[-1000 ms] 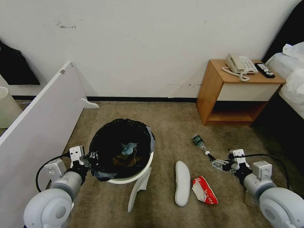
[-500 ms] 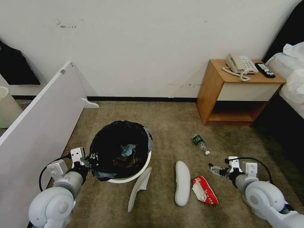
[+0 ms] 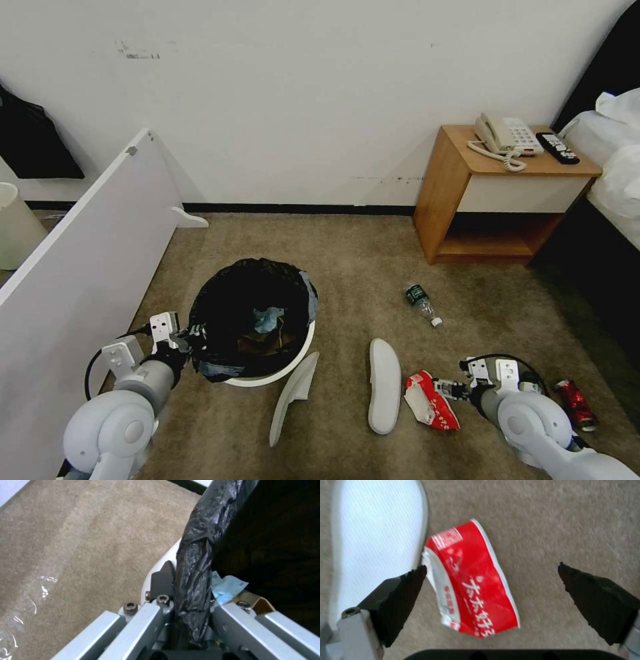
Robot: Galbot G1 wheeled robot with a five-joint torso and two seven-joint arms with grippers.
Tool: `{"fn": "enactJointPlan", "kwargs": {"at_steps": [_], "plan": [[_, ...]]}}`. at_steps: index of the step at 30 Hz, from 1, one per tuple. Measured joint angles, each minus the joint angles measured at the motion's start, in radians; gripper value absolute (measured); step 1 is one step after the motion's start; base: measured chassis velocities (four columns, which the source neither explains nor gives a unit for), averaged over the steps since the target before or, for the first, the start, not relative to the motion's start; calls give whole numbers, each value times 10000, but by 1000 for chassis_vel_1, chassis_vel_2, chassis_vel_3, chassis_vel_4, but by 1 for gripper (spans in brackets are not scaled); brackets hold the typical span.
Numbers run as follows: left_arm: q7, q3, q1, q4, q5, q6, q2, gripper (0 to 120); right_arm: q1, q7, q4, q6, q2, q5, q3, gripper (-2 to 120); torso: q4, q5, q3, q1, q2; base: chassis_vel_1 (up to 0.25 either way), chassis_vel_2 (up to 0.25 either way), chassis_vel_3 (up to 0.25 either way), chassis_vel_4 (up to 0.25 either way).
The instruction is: Pick up the trash bin, then pick up the garbage from the floor and place it into the trash bin.
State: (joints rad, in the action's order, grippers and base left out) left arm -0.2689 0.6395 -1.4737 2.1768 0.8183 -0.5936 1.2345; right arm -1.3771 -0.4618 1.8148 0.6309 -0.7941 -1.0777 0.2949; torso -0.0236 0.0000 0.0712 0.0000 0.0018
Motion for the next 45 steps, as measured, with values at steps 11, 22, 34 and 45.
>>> {"fn": "enactJointPlan", "kwargs": {"at_steps": [11,22,34,45], "plan": [[109,35,-141,14,-154,50,84,1,99,56,-548,1,-64,41,-338,100,0,1,0,0,0,0,0,0,0],[127,64,-229,9,-229,82,118,1,369,270,-1228,-93,-509,478,-610,100,1,0,-1,0,-2,0,0,0,0],[150,56,-213,-16,-319,94,267,1,666,446,-1700,-205,-800,871,-845,100,0,-1,-1,0,-1,0,0,0,0],[161,267,-209,-41,-311,110,334,1,1295,574,-2275,-259,-1133,1066,-1319,100,0,-1,0,0,-1,0,0,0,0]]}}
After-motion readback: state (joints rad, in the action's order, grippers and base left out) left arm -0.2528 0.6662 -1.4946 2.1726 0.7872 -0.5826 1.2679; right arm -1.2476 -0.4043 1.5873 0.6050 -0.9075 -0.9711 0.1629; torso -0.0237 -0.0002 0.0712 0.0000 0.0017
